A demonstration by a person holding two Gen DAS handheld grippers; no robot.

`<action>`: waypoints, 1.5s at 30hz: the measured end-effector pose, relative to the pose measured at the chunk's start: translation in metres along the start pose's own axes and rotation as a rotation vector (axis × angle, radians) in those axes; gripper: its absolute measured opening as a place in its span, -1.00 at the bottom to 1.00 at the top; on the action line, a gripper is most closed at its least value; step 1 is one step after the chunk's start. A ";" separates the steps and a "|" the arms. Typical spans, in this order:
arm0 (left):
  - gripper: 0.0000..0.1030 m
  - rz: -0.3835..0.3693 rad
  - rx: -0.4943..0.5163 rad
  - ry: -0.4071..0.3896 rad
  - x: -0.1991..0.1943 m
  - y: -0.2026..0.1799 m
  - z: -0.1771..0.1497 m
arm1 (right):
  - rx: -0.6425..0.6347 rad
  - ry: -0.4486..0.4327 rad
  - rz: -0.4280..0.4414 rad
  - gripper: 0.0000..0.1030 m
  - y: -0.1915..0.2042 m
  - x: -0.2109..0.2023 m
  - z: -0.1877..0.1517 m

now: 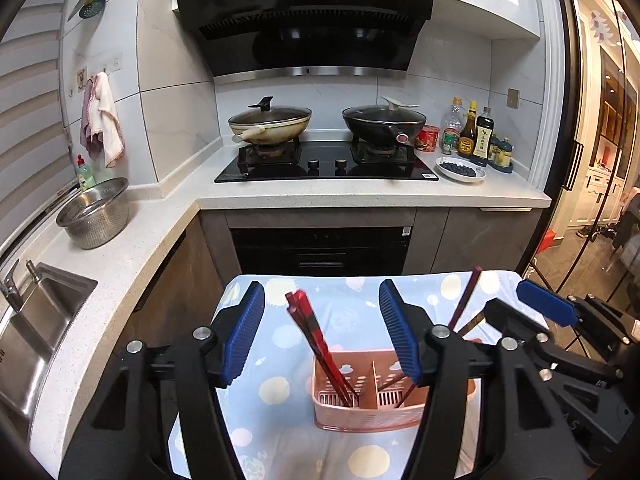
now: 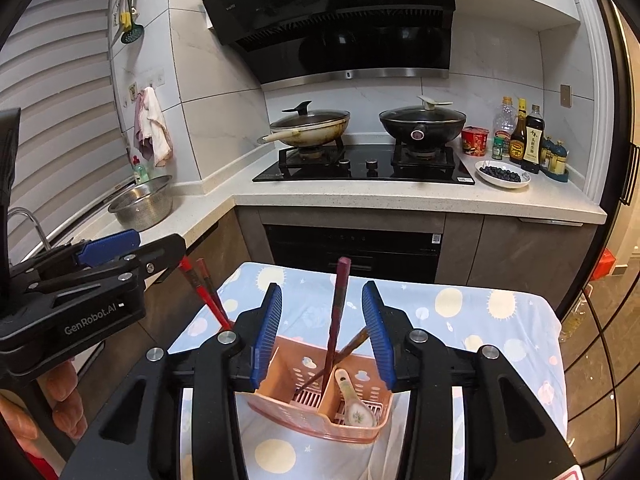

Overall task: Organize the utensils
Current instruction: 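Open both grippers to release the chopsticks into the caddy, then move both grippers back over the two green chopsticks on the cloth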

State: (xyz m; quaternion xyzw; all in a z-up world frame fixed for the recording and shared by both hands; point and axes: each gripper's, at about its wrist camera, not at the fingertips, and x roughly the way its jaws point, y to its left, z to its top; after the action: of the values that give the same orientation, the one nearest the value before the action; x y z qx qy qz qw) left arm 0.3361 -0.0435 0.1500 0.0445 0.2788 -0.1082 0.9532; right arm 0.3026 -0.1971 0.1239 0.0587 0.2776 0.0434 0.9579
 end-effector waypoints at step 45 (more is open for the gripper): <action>0.16 -0.046 0.051 0.244 -0.098 -0.034 -0.240 | 0.023 0.225 -0.057 -0.13 0.007 -0.136 -0.256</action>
State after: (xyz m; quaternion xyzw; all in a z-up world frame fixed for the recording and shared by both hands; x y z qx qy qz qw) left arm 0.1229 -0.0238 0.0003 0.0749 0.3906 -0.1310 0.9081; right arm 0.0508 -0.1834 -0.0183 0.0564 0.3853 0.0193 0.9209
